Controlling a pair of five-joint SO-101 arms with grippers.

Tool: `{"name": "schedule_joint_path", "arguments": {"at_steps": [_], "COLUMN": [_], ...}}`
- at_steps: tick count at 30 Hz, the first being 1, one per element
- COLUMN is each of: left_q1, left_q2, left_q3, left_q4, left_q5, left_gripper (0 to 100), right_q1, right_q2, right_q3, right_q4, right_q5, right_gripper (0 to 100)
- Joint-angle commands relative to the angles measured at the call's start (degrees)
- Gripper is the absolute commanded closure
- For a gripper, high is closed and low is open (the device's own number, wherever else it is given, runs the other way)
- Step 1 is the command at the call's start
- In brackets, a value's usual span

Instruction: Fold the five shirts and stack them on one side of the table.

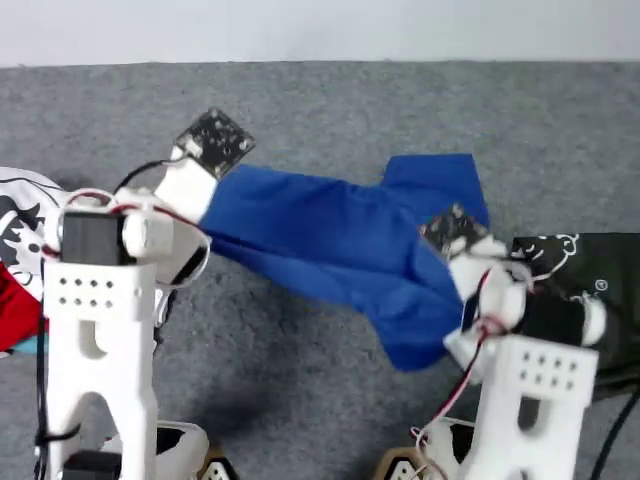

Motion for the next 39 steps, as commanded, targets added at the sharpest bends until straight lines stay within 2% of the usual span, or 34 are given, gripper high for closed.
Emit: {"name": "schedule_joint_path", "arguments": {"at_steps": [1, 4, 9, 13, 18, 22, 25, 31, 36, 39], "left_q1": [1.76, 2.9, 2.99, 2.9, 3.25, 2.9, 2.9, 2.29, 0.97, 0.18], "left_q2": [-6.33, -12.22, -15.56, -12.31, -0.79, 10.9, 19.52, 34.73, 43.96, 47.82], "left_q3": [5.93, 13.05, 22.55, 28.35, 27.82, 23.6, 17.63, 3.3, -6.37, -10.59], "left_q4": [1.05, 0.18, -7.38, -17.14, -31.3, -41.05, -45.19, -46.24, -46.24, -46.24], "left_q5": [-0.44, -0.53, -0.53, -0.53, -0.18, 2.2, 3.16, 3.16, 3.16, 3.25], "left_gripper": [99, 99, 99, 99, 99, 99, 99, 99, 99, 99], "right_q1": [1.27, 1.71, 1.27, 1.27, 1.1, -1.54, -3.21, -6.64, -6.46, -6.37], "right_q2": [-7.52, -9.98, -8.13, -3.47, 5.67, 11.82, 15.87, 26.33, 33.8, 37.41], "right_q3": [7.65, 10.9, 11.08, 11.08, 8.7, 4.13, 2.9, 2.9, 2.81, 1.05], "right_q4": [2.42, 2.42, 1.89, -3.38, -14.73, -22.64, -30.99, -42.33, -53.23, -56.4], "right_q5": [1.14, 3.69, 3.69, 3.69, 1.14, -3.43, -5.89, -8.44, -8.88, -8.88], "right_gripper": [98.9, 98.9, 98.9, 98.9, 98.9, 98.9, 98.9, 98.9, 98.9, 98.9]}}
